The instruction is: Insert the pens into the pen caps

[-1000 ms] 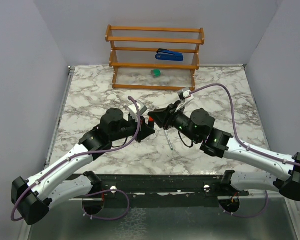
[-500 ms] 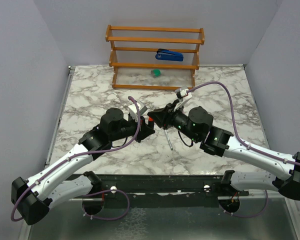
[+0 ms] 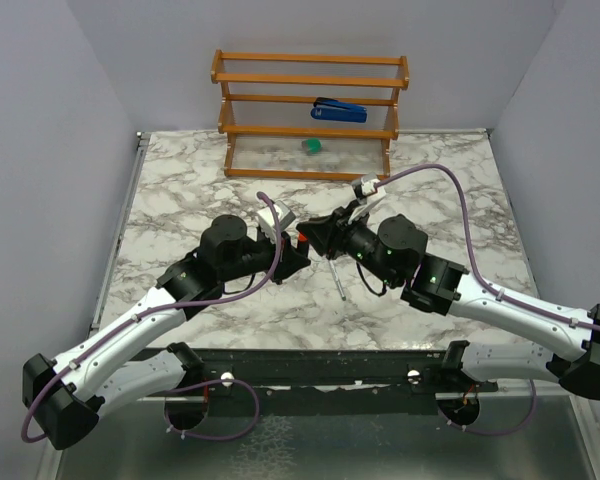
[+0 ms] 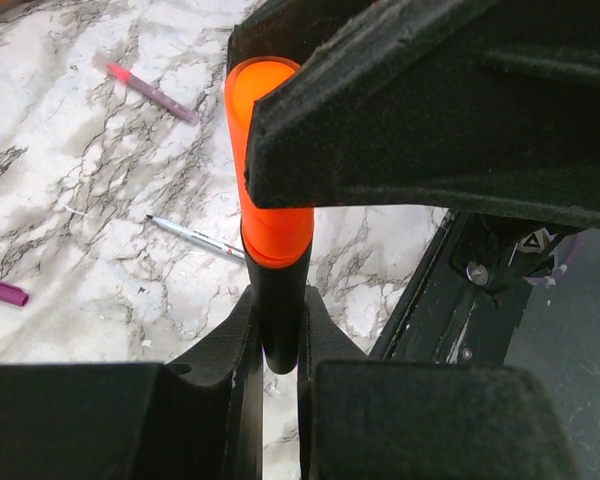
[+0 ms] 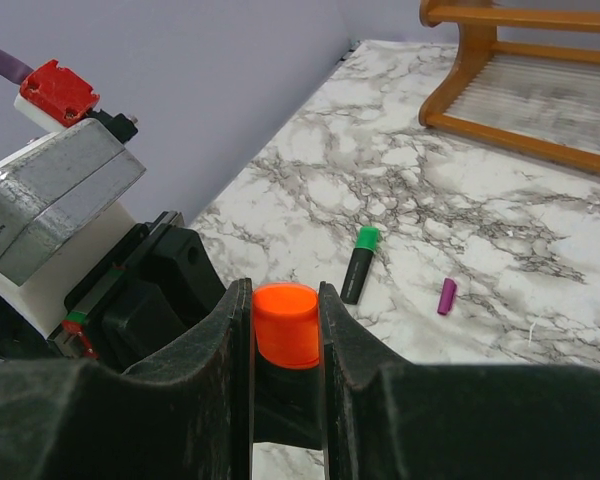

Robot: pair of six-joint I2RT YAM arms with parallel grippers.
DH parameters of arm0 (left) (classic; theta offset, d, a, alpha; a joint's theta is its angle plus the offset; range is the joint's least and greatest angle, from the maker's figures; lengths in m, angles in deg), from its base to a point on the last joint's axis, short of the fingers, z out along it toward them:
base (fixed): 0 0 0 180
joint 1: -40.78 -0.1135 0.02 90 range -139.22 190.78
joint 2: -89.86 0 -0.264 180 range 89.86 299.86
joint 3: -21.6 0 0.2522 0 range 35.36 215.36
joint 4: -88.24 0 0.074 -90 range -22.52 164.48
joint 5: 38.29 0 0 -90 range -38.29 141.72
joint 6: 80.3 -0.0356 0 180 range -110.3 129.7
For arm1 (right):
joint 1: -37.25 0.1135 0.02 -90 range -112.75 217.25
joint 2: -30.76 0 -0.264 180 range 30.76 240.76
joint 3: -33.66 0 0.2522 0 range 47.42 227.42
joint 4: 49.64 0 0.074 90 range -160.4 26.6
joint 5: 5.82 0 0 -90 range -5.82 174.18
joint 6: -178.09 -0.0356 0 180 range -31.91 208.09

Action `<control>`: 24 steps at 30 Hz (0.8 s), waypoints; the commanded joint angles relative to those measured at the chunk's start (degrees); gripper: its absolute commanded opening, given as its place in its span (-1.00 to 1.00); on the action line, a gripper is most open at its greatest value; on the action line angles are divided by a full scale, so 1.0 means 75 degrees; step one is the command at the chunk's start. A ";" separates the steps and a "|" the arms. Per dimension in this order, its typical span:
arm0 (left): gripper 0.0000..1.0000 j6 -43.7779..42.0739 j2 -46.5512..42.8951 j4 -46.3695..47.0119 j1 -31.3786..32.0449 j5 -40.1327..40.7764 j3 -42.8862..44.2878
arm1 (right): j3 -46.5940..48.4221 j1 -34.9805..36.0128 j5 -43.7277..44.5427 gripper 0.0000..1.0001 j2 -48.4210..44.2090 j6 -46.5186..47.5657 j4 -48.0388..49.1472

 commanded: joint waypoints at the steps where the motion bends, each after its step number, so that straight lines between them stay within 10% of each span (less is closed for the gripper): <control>1: -1.00 -0.0061 -0.0260 0.3326 -0.0119 0.0650 0.1224 | -0.0768 0.0555 -0.0771 -0.99 0.0569 0.0245 -0.3596; 13: -1.00 -0.0071 -0.0188 0.3238 -0.0116 0.0709 0.1222 | -0.0818 0.0629 -0.0597 -0.97 0.0490 0.0168 -0.3629; 24: -1.00 0.0362 -0.0226 0.2429 -0.0115 0.1054 -0.0253 | 0.0195 0.0611 0.2294 0.59 -0.0262 0.0429 -0.2931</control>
